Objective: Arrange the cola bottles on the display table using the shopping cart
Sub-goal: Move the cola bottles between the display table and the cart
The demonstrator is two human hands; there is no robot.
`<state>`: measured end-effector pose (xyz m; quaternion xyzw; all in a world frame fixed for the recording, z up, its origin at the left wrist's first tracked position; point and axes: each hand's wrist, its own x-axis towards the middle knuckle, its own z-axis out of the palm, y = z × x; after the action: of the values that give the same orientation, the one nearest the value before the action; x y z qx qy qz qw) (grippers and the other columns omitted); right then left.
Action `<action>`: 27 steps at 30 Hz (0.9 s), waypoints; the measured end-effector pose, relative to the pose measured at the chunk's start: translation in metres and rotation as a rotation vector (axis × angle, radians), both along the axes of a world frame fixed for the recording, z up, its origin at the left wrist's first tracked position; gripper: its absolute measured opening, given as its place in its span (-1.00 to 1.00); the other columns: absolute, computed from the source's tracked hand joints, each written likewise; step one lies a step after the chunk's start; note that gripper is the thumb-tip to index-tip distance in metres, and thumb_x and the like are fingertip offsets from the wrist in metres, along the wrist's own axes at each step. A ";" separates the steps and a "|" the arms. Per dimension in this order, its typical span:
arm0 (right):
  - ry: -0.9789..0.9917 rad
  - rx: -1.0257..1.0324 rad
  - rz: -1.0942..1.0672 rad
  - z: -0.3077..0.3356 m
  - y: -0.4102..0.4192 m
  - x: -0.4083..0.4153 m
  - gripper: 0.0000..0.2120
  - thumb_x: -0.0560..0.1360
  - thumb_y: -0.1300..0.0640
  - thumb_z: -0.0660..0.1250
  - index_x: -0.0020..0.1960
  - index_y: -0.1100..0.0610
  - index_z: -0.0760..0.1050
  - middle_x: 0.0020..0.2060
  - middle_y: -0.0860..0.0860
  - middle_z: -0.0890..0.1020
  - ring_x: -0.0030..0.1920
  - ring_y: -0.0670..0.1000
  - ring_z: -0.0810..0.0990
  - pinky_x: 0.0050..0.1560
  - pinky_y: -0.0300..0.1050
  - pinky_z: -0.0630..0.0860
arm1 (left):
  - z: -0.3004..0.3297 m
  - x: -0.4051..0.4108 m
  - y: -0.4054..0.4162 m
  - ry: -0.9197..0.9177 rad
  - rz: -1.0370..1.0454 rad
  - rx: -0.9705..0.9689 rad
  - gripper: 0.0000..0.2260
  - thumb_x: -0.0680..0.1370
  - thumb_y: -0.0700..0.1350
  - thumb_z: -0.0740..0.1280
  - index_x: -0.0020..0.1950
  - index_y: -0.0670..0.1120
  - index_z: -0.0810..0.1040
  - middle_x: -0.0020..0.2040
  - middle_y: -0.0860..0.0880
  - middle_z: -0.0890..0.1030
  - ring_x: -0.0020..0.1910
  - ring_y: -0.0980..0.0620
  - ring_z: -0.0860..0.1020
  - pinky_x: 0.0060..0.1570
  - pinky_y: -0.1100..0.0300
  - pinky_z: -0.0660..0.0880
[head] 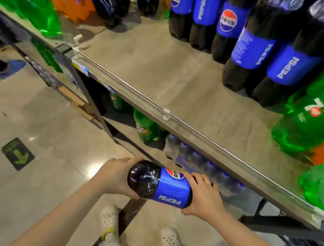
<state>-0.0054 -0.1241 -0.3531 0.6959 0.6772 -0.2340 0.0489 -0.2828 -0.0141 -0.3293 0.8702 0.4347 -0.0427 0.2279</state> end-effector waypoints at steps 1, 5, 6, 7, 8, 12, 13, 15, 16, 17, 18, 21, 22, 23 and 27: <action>-0.005 -0.001 -0.027 0.002 0.006 -0.009 0.01 0.18 -0.26 0.47 0.48 -0.09 0.06 0.35 -0.08 0.32 0.36 0.01 0.30 0.30 0.07 0.37 | 0.002 -0.006 0.013 0.000 -0.029 0.001 -0.08 0.13 0.46 0.44 0.41 0.25 0.23 0.16 0.21 0.57 0.11 0.15 0.56 0.13 0.09 0.51; -0.043 0.015 -0.153 0.012 0.026 -0.052 0.01 0.19 -0.26 0.45 0.51 -0.08 0.04 0.37 -0.08 0.30 0.39 0.01 0.25 0.33 0.07 0.33 | 0.012 -0.030 0.064 -0.006 -0.161 0.030 -0.07 0.15 0.41 0.47 0.44 0.21 0.23 0.21 0.18 0.57 0.14 0.10 0.57 0.14 0.13 0.50; -0.050 0.018 -0.185 0.014 0.030 -0.063 0.02 0.19 -0.27 0.45 0.51 -0.07 0.04 0.37 -0.08 0.29 0.39 0.01 0.25 0.33 0.07 0.32 | 0.016 -0.036 0.076 -0.004 -0.193 0.042 -0.06 0.16 0.40 0.47 0.47 0.18 0.23 0.23 0.15 0.57 0.16 0.08 0.56 0.15 0.15 0.49; -0.059 0.026 -0.211 0.016 0.034 -0.074 0.03 0.19 -0.27 0.44 0.51 -0.07 0.03 0.38 -0.08 0.29 0.40 0.01 0.24 0.32 0.07 0.32 | 0.021 -0.042 0.087 -0.006 -0.222 0.063 -0.04 0.16 0.40 0.47 0.49 0.15 0.23 0.25 0.13 0.56 0.18 0.06 0.56 0.15 0.15 0.47; -0.070 0.037 -0.233 0.020 0.038 -0.083 0.04 0.18 -0.28 0.43 0.51 -0.07 0.03 0.38 -0.08 0.28 0.40 0.01 0.24 0.32 0.07 0.32 | 0.027 -0.048 0.097 -0.007 -0.250 0.089 -0.03 0.17 0.41 0.47 0.50 0.14 0.23 0.26 0.11 0.56 0.20 0.04 0.55 0.16 0.13 0.47; -0.098 0.125 -0.303 0.044 0.056 -0.117 0.02 0.16 -0.32 0.41 0.50 -0.09 0.06 0.36 -0.09 0.31 0.37 0.01 0.28 0.26 0.04 0.35 | 0.058 -0.071 0.135 -0.034 -0.331 0.180 -0.02 0.13 0.46 0.42 0.49 0.15 0.25 0.22 0.10 0.59 0.17 -0.01 0.59 0.08 0.07 0.50; -0.104 0.155 -0.322 0.051 0.061 -0.124 0.02 0.16 -0.33 0.41 0.50 -0.09 0.07 0.36 -0.09 0.32 0.37 0.01 0.28 0.26 0.05 0.35 | 0.068 -0.075 0.143 -0.048 -0.347 0.211 -0.01 0.12 0.49 0.38 0.47 0.13 0.28 0.22 0.08 0.60 0.16 -0.02 0.59 0.08 0.05 0.50; -0.120 0.205 -0.357 0.067 0.071 -0.132 0.03 0.16 -0.34 0.41 0.51 -0.08 0.07 0.37 -0.09 0.32 0.37 0.01 0.28 0.26 0.07 0.36 | 0.088 -0.079 0.160 -0.072 -0.377 0.288 0.01 0.11 0.51 0.35 0.47 0.09 0.31 0.21 0.07 0.60 0.16 -0.02 0.59 0.08 0.06 0.50; -0.137 0.224 -0.365 0.077 0.077 -0.134 0.04 0.16 -0.34 0.41 0.51 -0.08 0.06 0.37 -0.09 0.31 0.37 0.01 0.27 0.26 0.07 0.36 | 0.098 -0.080 0.168 -0.081 -0.393 0.327 0.01 0.11 0.50 0.38 0.47 0.08 0.32 0.20 0.07 0.61 0.15 -0.02 0.60 0.07 0.07 0.50; -0.153 0.244 -0.370 0.087 0.082 -0.135 0.04 0.16 -0.33 0.42 0.51 -0.08 0.05 0.38 -0.09 0.30 0.38 0.01 0.27 0.26 0.06 0.36 | 0.108 -0.080 0.175 -0.099 -0.409 0.364 0.00 0.11 0.49 0.41 0.46 0.07 0.34 0.18 0.06 0.62 0.12 -0.03 0.61 0.03 0.08 0.51; -0.161 0.267 -0.374 0.098 0.087 -0.135 0.04 0.17 -0.33 0.43 0.51 -0.08 0.05 0.38 -0.09 0.31 0.37 0.00 0.27 0.26 0.06 0.36 | 0.118 -0.080 0.182 -0.129 -0.419 0.394 -0.01 0.11 0.48 0.41 0.45 0.06 0.36 0.15 0.06 0.64 0.08 -0.03 0.62 -0.02 0.09 0.52; -0.169 0.355 -0.395 0.129 0.101 -0.131 0.03 0.18 -0.33 0.45 0.50 -0.08 0.07 0.36 -0.08 0.33 0.36 0.00 0.30 0.26 0.07 0.36 | 0.149 -0.072 0.202 -0.196 -0.442 0.421 -0.03 0.11 0.50 0.34 0.43 0.05 0.39 0.08 0.06 0.68 -0.01 -0.08 0.65 -0.16 0.09 0.52; -0.182 0.382 -0.402 0.138 0.106 -0.127 0.02 0.16 -0.32 0.46 0.49 -0.08 0.09 0.35 -0.08 0.34 0.35 0.00 0.30 0.25 0.07 0.38 | 0.158 -0.067 0.209 -0.209 -0.449 0.426 -0.04 0.11 0.49 0.33 0.42 0.07 0.38 0.06 0.06 0.68 -0.02 -0.09 0.65 -0.17 0.09 0.52; -0.200 0.400 -0.409 0.146 0.112 -0.124 0.02 0.15 -0.32 0.46 0.49 -0.09 0.09 0.34 -0.08 0.34 0.34 0.01 0.31 0.25 0.07 0.39 | 0.166 -0.062 0.216 -0.221 -0.457 0.437 -0.05 0.11 0.49 0.32 0.42 0.08 0.38 0.06 0.07 0.68 -0.02 -0.09 0.65 -0.18 0.09 0.51; -0.254 0.448 -0.444 0.168 0.139 -0.104 0.06 0.08 -0.30 0.48 0.48 -0.08 0.14 0.32 -0.07 0.37 0.31 0.04 0.34 0.20 0.08 0.42 | 0.189 -0.038 0.246 -0.255 -0.487 0.512 -0.02 0.10 0.51 0.31 0.41 0.04 0.38 0.10 0.04 0.66 0.02 -0.12 0.64 -0.13 0.03 0.55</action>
<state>-0.1091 0.0148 -0.1848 0.8434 0.5323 0.0041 -0.0732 -0.3206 0.2315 -0.1407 0.9752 0.1797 0.1230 0.0384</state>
